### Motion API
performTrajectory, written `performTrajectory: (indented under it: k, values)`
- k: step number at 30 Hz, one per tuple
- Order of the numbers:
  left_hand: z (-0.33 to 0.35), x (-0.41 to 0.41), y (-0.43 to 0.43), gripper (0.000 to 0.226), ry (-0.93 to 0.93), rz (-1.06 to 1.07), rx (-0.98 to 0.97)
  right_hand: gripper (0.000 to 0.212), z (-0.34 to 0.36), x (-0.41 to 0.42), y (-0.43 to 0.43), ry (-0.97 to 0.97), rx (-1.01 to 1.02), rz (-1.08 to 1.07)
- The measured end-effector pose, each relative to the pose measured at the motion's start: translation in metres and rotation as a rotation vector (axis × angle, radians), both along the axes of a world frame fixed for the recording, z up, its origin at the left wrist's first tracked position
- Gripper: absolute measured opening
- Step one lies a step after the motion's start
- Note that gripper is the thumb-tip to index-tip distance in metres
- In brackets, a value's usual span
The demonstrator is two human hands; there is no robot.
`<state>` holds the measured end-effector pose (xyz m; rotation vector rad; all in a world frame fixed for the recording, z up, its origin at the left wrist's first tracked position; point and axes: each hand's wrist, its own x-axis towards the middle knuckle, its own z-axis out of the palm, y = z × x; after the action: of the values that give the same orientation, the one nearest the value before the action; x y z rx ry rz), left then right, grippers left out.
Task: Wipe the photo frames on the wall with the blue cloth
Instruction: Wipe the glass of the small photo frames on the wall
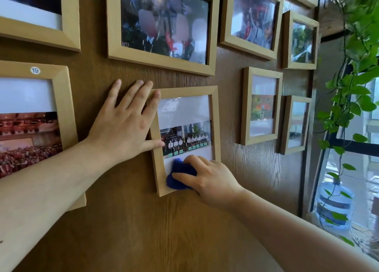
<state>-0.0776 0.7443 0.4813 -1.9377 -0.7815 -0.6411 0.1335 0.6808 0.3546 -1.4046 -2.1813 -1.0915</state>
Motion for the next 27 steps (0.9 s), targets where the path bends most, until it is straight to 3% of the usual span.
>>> performTrajectory:
  k: [7,16,27]
  values:
    - [0.000,0.002,-0.001,0.110,-0.005,0.021,-0.023,0.043,0.006,0.045,-0.021,0.013,0.053,-0.212]
    - [0.000,0.009,-0.012,0.101,-0.035,-0.031,0.040,0.054,0.018,0.103,-0.050,0.097,0.213,-0.207]
    - [0.007,0.129,-0.021,0.096,0.099,-0.198,0.087,0.054,0.049,0.161,-0.047,0.236,0.248,-0.378]
